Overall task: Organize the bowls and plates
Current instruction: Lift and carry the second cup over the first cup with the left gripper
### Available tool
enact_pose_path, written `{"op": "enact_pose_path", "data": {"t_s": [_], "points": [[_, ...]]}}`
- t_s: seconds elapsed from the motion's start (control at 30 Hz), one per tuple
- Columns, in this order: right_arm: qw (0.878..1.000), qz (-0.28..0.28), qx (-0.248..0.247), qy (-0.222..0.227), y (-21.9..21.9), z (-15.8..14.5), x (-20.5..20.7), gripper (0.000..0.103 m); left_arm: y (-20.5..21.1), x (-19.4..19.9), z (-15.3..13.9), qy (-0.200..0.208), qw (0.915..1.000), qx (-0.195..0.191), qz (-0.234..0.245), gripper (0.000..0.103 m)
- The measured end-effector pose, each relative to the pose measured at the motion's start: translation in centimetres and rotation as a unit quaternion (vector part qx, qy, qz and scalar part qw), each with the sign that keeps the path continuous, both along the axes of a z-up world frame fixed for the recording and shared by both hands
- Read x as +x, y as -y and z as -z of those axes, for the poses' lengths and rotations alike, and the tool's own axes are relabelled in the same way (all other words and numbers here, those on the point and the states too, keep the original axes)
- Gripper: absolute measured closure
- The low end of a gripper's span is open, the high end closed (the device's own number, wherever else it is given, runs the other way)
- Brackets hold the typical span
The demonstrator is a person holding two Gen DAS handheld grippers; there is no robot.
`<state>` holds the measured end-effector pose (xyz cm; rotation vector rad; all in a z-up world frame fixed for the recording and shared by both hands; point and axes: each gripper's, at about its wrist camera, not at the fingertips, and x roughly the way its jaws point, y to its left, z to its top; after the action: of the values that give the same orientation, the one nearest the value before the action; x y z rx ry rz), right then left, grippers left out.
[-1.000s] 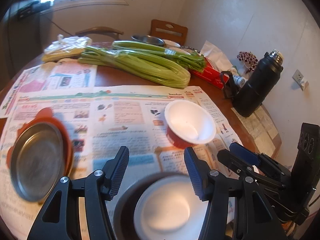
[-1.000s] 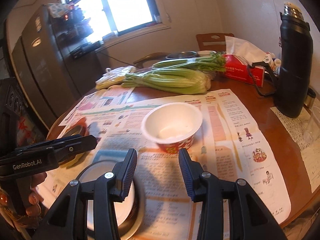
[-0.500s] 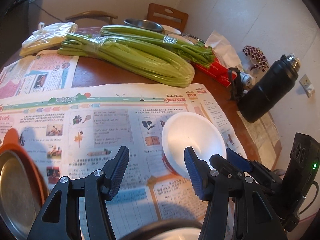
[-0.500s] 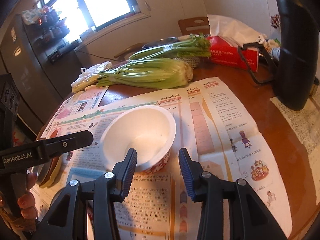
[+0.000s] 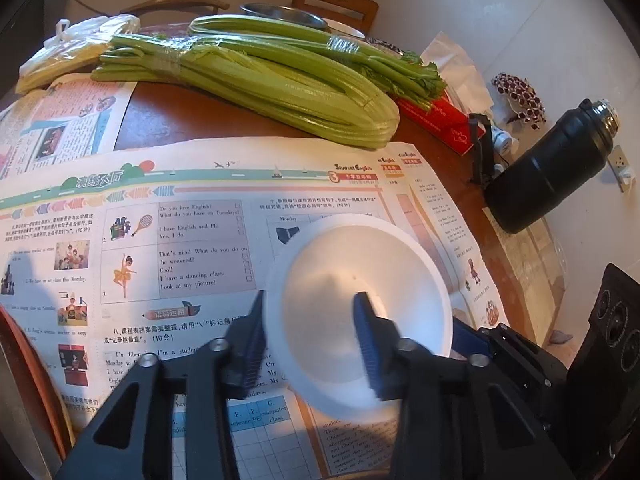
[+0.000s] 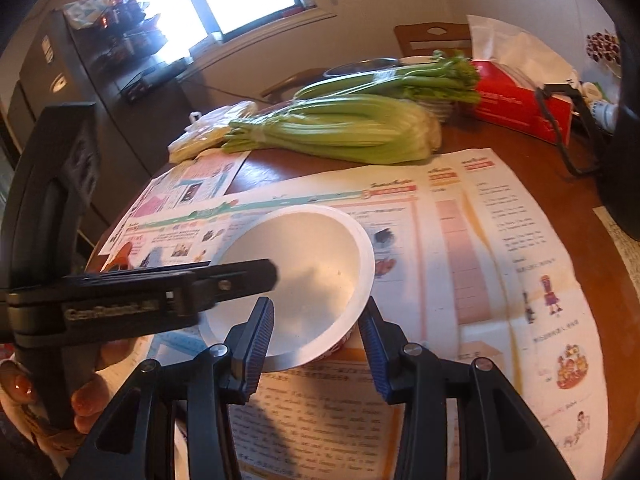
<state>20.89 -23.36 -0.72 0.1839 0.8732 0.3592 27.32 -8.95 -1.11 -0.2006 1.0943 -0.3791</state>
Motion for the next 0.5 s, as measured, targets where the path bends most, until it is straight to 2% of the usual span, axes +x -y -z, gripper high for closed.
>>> {"op": "enact_pose_path", "data": {"t_s": [0.17, 0.5], "points": [[1.000, -0.006, -0.003, 0.004, -0.7, -0.1, -0.3, 0.058, -0.5, -0.3, -0.2, 0.007, 0.9999, 0.005, -0.009, 0.067], [1.000, -0.012, -0.006, 0.028, -1.1, -1.9, -1.9, 0.058, -0.8, -2.4, -2.7, 0.036, 0.9993, 0.003, -0.012, 0.067]]}}
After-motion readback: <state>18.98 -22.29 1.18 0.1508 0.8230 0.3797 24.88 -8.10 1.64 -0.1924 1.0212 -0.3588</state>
